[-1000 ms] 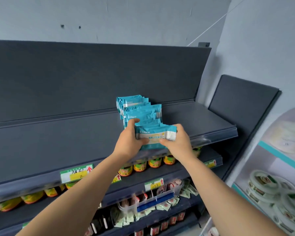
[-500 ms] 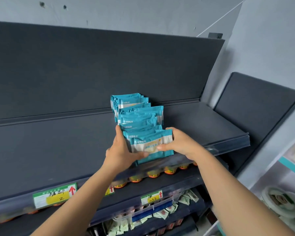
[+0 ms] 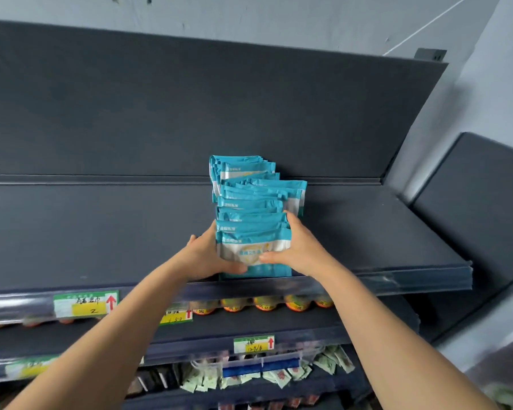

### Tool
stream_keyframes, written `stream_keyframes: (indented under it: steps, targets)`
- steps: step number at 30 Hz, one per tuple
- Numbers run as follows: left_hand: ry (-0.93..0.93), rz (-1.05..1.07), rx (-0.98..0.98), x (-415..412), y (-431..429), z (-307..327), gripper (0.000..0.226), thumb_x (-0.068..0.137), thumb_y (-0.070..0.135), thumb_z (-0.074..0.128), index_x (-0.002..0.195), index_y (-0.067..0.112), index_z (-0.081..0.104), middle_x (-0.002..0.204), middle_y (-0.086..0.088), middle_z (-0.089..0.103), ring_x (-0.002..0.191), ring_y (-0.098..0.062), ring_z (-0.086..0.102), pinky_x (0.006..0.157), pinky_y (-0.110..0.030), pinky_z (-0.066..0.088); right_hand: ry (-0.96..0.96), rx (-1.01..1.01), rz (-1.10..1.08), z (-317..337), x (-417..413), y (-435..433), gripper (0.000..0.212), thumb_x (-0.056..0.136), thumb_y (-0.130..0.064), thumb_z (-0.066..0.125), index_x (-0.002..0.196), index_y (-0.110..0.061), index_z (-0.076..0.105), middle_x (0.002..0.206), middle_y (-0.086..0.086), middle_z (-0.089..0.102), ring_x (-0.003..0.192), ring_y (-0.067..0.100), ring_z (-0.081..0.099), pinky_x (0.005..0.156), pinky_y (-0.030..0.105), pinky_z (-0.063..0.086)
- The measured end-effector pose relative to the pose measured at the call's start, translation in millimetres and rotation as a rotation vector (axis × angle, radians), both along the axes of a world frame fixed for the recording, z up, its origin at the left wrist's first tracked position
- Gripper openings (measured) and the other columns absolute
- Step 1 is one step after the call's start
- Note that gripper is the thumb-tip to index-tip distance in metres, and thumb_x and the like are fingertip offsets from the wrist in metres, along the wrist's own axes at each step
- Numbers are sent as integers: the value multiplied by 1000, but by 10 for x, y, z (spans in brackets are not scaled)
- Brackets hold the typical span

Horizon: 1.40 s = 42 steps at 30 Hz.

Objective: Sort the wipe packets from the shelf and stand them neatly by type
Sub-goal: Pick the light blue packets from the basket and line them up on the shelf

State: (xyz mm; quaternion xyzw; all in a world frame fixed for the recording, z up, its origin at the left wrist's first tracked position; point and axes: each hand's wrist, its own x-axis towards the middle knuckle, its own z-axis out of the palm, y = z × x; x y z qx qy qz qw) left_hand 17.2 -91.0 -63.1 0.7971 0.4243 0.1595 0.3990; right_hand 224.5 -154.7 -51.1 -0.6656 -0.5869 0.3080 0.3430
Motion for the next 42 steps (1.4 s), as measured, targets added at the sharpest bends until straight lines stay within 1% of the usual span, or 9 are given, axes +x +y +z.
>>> stream_keyframes:
  steps: [3, 7, 15, 19, 26, 29, 34, 38, 42]
  targets:
    - [-218, 3, -105, -14, -3, 108, 93, 62, 22, 90, 129, 44, 28, 124, 14, 59, 116, -10, 58, 100, -36, 47, 142, 5, 39, 20, 84, -15, 103, 62, -37, 88, 146, -33, 27, 138, -16, 46, 127, 5, 43, 106, 31, 37]
    - [-463, 36, -198, 52, -17, 260, 74, 79, 0, 71, 117, 47, 29, 123, 21, 48, 100, 17, 56, 80, -9, 48, 302, 122, -176, 137, 151, 114, 86, 77, -58, 67, 147, -26, 30, 150, -9, 34, 134, 7, 33, 103, 27, 29]
    - [-558, 280, -440, 242, 556, 302, 100, 71, 82, 51, 152, 33, 19, 157, 9, 26, 138, -17, 37, 113, -44, 34, 416, -116, -287, 221, 214, 671, 79, 89, -73, 27, 153, -33, 4, 160, -6, 12, 147, 19, 14, 118, 47, 15]
    - [-604, 304, -556, 341, 618, 402, 70, 88, 72, 35, 122, 17, 62, 115, -6, 70, 103, -26, 68, 92, -47, 53, 419, -143, -197, 255, 146, 833, 78, 88, -75, 25, 152, -32, 18, 156, -8, 25, 142, 16, 26, 116, 41, 23]
    - [-769, 238, -609, 293, 887, 345, 72, 88, 75, 22, 114, 27, 69, 122, -8, 66, 111, -28, 64, 98, -48, 48, 523, -291, 37, 235, 57, 976, 95, 66, -93, 31, 145, -42, 33, 151, -6, 38, 137, 18, 39, 114, 45, 31]
    - [-751, 232, -612, 325, 962, 300, 80, 80, 81, 37, 133, 24, 55, 137, -10, 56, 118, -24, 60, 97, -45, 50, 450, -227, 50, 258, 4, 1038, 88, 77, -86, 16, 152, -39, 8, 160, -12, 6, 147, 10, 9, 120, 41, 7]
    - [-768, 249, -686, 248, 1135, 190, 99, 69, 87, 46, 149, 30, 30, 150, -6, 41, 126, -26, 54, 100, -50, 47, 493, -166, -75, 142, 104, 1147, 121, 44, -105, 29, 148, -43, 21, 156, -10, 28, 143, 17, 28, 117, 52, 21]
    - [-718, 156, -696, 218, 1162, 136, 107, 66, 81, 61, 152, 31, 20, 153, -2, 36, 126, -26, 53, 103, -49, 45, 497, -251, 70, 222, 46, 1104, 97, 63, -95, 32, 146, -45, 27, 154, -11, 31, 140, 17, 33, 116, 50, 26]
    - [-494, 198, -48, 211, 1127, 254, 83, 88, 62, 49, 152, 36, 2, 159, 14, -11, 148, -9, -3, 121, -43, 6, 241, -5, -47, 266, 69, 1153, 58, 101, -53, 23, 152, -37, 1, 161, -9, -6, 147, 10, -1, 121, 43, 4]
